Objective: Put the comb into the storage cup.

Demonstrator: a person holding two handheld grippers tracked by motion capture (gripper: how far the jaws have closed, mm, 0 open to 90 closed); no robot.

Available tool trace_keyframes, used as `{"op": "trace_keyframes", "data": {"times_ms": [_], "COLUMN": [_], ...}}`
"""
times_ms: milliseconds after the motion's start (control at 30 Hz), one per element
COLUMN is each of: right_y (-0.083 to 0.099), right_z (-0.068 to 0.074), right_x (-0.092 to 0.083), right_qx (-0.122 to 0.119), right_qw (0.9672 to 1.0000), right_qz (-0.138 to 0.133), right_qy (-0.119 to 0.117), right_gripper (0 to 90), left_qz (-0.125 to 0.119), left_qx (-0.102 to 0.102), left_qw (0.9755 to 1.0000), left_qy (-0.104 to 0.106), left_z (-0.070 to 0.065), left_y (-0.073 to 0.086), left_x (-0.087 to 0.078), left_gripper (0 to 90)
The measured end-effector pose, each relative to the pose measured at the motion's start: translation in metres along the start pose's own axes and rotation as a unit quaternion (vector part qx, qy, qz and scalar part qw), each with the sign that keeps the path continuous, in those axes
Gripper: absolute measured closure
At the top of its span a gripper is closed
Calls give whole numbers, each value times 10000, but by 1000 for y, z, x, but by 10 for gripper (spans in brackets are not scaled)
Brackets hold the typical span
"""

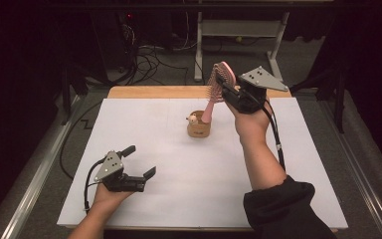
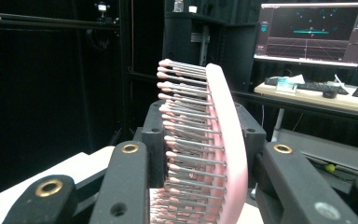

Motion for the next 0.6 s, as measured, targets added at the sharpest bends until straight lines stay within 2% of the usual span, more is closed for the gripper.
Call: {"op": "trace_keyframes", "data": {"times_ms": [333,600], "right_y": [5,5], "right_z": [-4,-8], "right_x": [14,21], "right_qx": [130,133], "right_qw": [9999,9998], "right_qz": [40,18], "right_qy": [73,152], "right_gripper": [662,662], "left_qz": [-12,-54], "left_qx": [-5,-66], "left_qw": [10000,10000], "left_qy": [2,-27], "left_z": [0,3], "left_y": [0,2], "left_x": [-1,-2], "left_gripper": [0,0]}}
Point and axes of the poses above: each handheld gripper's, and its own axes: x roughly forward along the jaws, y roughly out of its underside, z roughly to its left, the point moved 5 cm from there along x, roughly forward along the jaws, and after that the axes turned 6 degrees about x, right-handed, at the moved point
